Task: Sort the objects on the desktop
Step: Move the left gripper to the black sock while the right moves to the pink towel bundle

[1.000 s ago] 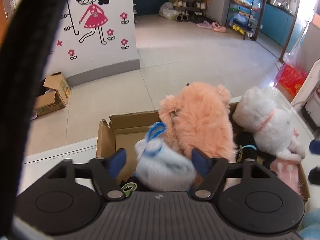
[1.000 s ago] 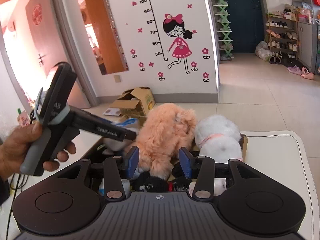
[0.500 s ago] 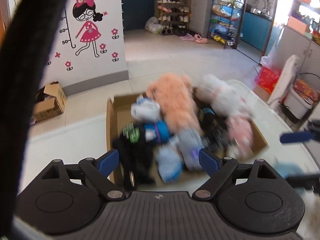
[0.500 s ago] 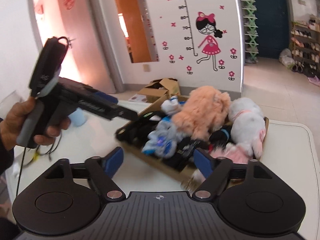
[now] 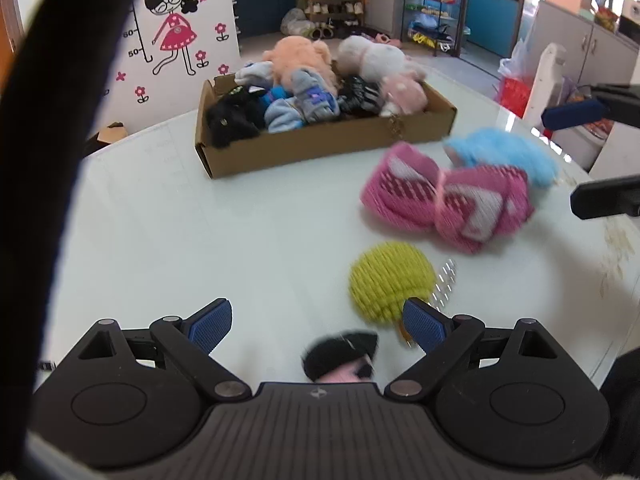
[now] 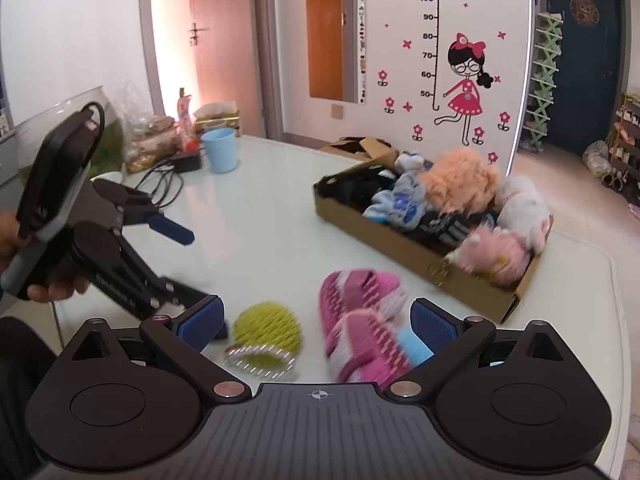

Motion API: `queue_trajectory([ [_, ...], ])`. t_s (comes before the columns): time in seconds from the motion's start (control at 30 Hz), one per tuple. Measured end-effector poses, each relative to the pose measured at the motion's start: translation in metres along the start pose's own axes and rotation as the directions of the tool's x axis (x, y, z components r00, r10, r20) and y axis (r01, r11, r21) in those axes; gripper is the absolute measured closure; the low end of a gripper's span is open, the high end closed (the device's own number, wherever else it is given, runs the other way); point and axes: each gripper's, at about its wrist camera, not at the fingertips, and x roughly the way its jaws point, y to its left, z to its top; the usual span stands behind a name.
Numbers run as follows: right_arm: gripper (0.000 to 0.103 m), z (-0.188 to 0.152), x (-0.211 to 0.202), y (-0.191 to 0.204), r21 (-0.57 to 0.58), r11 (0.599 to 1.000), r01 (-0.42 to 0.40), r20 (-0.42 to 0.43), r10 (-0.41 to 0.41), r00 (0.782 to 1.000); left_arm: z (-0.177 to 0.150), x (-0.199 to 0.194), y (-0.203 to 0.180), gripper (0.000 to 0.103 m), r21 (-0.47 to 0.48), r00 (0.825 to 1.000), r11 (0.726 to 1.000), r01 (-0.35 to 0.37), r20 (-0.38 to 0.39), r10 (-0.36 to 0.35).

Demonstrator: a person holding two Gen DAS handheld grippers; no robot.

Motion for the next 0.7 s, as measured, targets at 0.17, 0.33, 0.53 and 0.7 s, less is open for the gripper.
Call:
queue_trajectory([
  [0.17, 0.000, -0.005, 0.003, 0.007, -0.042, 0.999, 0.023, -0.038, -0.024, 0.999, -0.013, 0.004, -0.015, 0.011, 0.003, 1.000, 1.000, -0.004, -0.008, 0.004],
  [0.33, 0.001, 0.000, 0.016, 0.006, -0.077, 0.996, 0.040, -0.081, -0.046, 0.996, -0.021, 0.015, -0.016, 0.011, -0.037, 1.000, 0.999, -0.006, -0.020, 0.005],
  [0.53, 0.002, 0.009, 0.036, 0.003, -0.101, 0.994, 0.027, -0.123, -0.039, 0.992, -0.035, 0.029, -0.012, 0.011, -0.079, 0.998, 0.997, -0.006, -0.057, 0.001],
  [0.7, 0.018, 0.018, 0.060, 0.001, -0.125, 0.992, 0.016, -0.167, -0.037, 0.985, -0.037, 0.035, -0.013, 0.011, -0.082, 0.998, 0.997, -0.003, -0.063, -0.002],
])
